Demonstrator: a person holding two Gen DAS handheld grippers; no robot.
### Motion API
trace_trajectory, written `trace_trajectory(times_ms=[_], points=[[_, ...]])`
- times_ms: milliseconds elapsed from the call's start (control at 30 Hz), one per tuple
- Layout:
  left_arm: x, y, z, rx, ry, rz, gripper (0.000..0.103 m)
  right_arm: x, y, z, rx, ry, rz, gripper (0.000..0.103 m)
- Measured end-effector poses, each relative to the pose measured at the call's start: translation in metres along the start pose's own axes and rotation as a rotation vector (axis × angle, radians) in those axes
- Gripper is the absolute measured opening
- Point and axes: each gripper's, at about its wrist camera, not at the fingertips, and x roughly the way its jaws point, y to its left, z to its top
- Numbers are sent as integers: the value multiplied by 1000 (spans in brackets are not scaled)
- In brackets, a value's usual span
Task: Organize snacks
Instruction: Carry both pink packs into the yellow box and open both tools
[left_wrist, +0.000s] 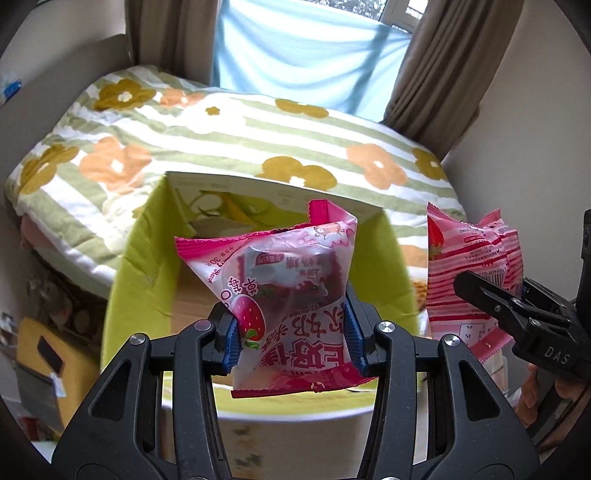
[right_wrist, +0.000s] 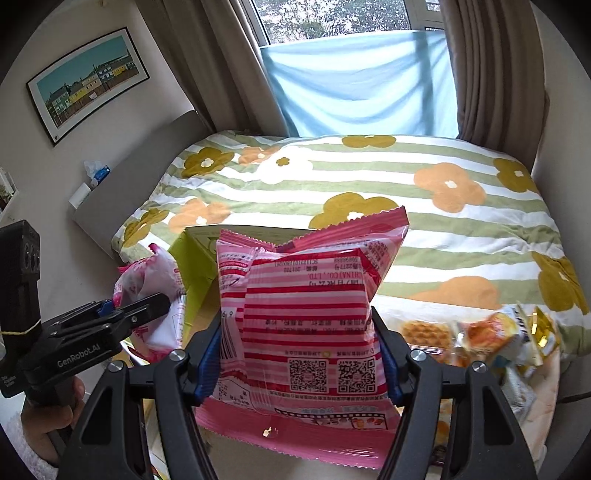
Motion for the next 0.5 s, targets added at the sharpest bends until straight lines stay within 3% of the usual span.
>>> trace_trajectory(times_ms=[233, 500], points=[[57, 55, 16, 37, 116, 17, 42, 56, 33, 3, 43, 69, -22, 64], [107, 69, 24, 77, 188, 43, 43, 95, 35, 4, 53, 140, -43, 64]])
